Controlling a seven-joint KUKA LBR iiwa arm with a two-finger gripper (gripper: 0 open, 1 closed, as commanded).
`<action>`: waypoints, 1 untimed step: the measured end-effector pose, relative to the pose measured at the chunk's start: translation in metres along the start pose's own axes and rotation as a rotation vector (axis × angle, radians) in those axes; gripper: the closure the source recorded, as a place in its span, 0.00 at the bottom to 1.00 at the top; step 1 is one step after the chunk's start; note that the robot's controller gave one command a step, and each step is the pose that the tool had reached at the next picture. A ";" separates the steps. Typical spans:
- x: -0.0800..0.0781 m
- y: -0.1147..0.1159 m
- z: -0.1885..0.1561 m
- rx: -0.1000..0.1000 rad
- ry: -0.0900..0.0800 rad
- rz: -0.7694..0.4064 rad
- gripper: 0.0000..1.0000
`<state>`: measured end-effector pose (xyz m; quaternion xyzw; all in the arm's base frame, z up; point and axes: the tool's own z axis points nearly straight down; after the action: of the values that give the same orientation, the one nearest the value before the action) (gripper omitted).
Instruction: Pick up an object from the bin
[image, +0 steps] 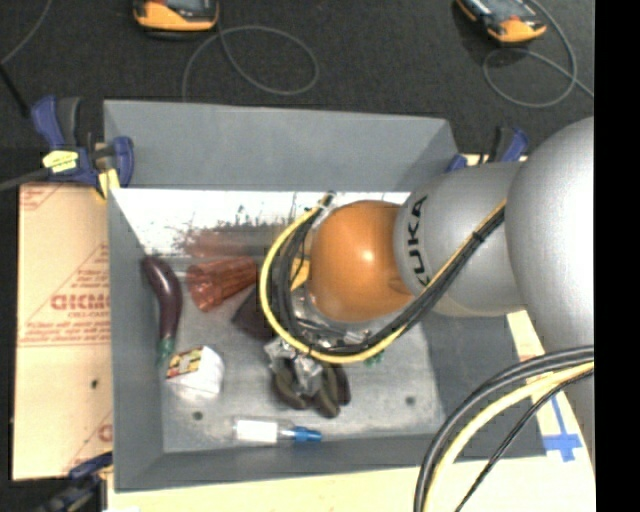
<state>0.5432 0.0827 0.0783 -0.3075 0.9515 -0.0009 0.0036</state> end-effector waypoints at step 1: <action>0.000 0.000 0.000 0.000 0.000 0.001 1.00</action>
Offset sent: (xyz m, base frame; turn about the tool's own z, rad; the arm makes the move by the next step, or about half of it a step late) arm 0.0000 0.0000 0.0000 0.0000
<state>0.5432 0.0827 0.0783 -0.3072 0.9516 -0.0008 0.0036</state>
